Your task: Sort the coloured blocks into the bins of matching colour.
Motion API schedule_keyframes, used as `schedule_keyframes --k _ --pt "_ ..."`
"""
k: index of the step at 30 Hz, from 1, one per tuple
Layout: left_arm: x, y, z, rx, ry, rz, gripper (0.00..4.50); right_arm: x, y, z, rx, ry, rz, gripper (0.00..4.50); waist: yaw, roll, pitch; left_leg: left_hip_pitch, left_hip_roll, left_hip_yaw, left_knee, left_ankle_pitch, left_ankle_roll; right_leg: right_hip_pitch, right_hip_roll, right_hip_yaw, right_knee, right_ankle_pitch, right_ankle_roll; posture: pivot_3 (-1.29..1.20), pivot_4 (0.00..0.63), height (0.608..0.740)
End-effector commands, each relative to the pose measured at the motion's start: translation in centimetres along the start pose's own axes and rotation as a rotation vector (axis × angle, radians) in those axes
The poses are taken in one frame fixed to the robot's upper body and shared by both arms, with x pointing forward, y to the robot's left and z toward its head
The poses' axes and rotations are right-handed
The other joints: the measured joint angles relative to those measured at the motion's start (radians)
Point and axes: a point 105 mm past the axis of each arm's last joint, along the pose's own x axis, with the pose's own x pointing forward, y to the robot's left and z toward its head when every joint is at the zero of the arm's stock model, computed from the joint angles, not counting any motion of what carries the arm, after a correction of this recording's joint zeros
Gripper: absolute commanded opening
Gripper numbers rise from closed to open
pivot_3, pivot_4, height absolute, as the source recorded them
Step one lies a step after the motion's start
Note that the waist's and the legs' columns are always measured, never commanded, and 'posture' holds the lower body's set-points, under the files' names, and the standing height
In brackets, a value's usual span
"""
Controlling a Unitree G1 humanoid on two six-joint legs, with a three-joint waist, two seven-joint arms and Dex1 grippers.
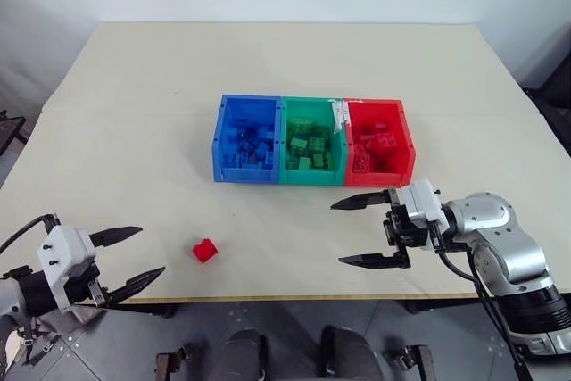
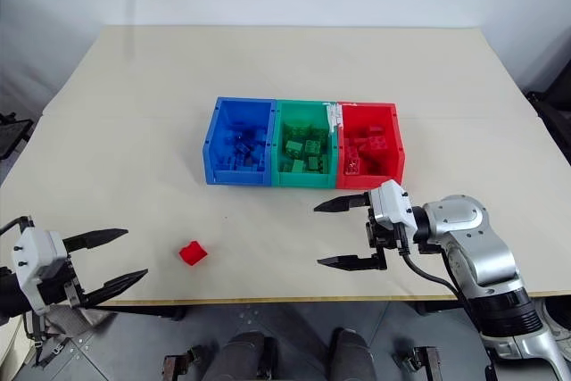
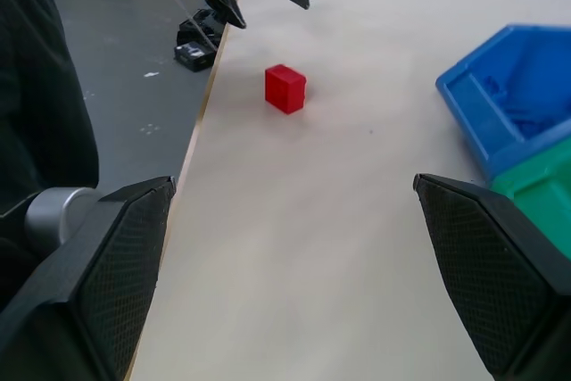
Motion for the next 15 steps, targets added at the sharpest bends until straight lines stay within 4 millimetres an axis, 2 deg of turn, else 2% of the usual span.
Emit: schedule_keyframes --k 1,4,7,10,13,15 --pt "1.8 -1.0 1.3 0.070 0.008 -0.049 4.48 -0.6 -0.4 0.3 -0.027 -0.006 -0.029 4.50 -0.001 0.000 0.000 0.000 0.000 0.000 0.000 0.000 0.000 0.000 0.000 0.000 0.000 0.000 0.000 0.00 0.150 0.740" --pt "3.8 -1.0 1.5 0.090 0.019 -0.053 4.48 -1.5 -0.7 0.0 -0.025 0.004 -0.079 4.50 -0.001 0.001 0.000 0.000 0.000 0.000 -0.001 0.000 0.000 0.000 0.000 0.000 0.000 0.000 0.000 0.00 0.150 0.740" --pt "5.9 -1.0 0.7 0.104 0.065 -0.061 4.48 -2.7 -0.7 -0.3 -0.029 -0.001 -0.136 4.50 0.001 0.001 0.000 0.000 0.000 0.001 -0.001 0.000 0.000 0.000 0.001 0.000 0.000 0.000 0.000 0.00 0.150 0.740" --pt "6.8 -0.4 -0.6 0.095 0.122 -0.056 4.48 -4.0 0.1 -0.9 -0.019 0.042 -0.156 4.50 0.000 0.001 0.000 0.000 0.000 0.002 -0.002 0.000 0.000 -0.001 0.001 0.000 0.000 0.000 0.000 0.00 0.150 0.740" --pt "7.2 -0.3 -1.0 0.089 0.131 -0.073 3.91 -4.6 0.4 -1.0 -0.011 0.058 -0.187 4.50 -0.002 0.001 0.000 0.000 0.000 0.003 -0.002 0.000 0.000 -0.002 0.002 -0.001 0.000 0.000 0.000 0.00 0.150 0.740" --pt "7.5 -0.5 -1.3 0.078 0.124 -0.103 3.33 -5.2 0.6 -1.1 -0.007 0.070 -0.220 4.50 -0.001 0.001 0.000 0.000 0.000 0.004 -0.002 0.000 0.000 -0.002 0.002 0.000 0.000 0.000 0.000 0.00 0.150 0.740"
